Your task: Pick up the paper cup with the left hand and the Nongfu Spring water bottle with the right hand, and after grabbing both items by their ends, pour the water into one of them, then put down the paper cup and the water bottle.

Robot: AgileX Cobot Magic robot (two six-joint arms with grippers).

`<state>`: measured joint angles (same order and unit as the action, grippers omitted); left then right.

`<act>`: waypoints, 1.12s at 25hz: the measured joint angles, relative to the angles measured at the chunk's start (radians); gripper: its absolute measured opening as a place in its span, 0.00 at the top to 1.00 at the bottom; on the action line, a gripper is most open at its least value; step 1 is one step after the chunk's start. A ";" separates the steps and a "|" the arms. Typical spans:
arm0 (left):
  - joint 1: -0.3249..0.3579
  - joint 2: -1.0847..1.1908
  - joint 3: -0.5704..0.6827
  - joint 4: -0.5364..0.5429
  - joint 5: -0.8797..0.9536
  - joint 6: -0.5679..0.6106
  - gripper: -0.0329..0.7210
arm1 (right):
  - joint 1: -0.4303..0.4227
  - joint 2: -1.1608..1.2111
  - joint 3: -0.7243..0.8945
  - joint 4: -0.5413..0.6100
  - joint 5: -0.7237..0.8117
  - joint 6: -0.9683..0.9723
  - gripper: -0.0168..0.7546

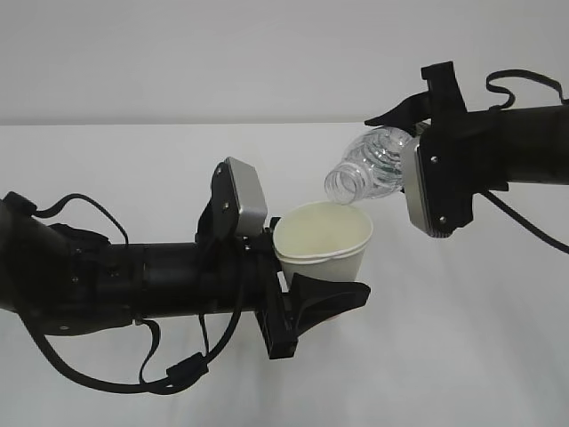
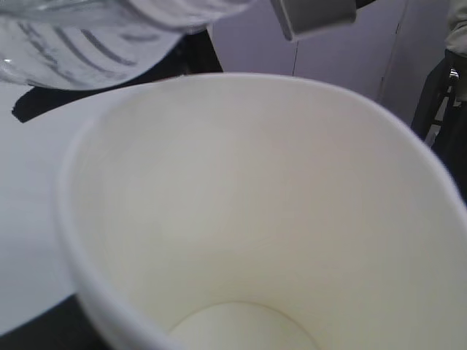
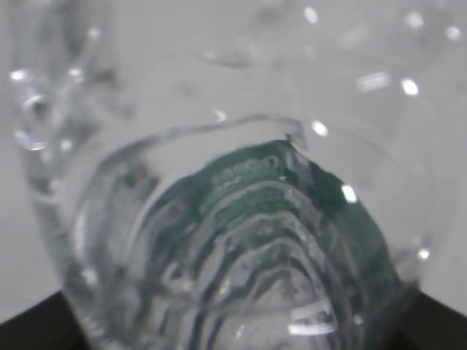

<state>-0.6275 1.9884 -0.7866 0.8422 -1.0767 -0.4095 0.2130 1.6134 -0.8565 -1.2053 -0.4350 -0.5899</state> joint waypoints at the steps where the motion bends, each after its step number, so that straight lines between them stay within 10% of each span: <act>1: 0.000 0.000 0.000 0.000 0.000 0.000 0.37 | 0.000 0.000 0.000 0.000 0.000 -0.008 0.34; 28: 0.000 0.000 0.000 0.006 -0.001 -0.002 0.37 | 0.000 0.000 -0.014 0.000 0.000 -0.090 0.34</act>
<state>-0.6275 1.9884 -0.7866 0.8484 -1.0782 -0.4115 0.2130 1.6134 -0.8707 -1.2053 -0.4350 -0.6799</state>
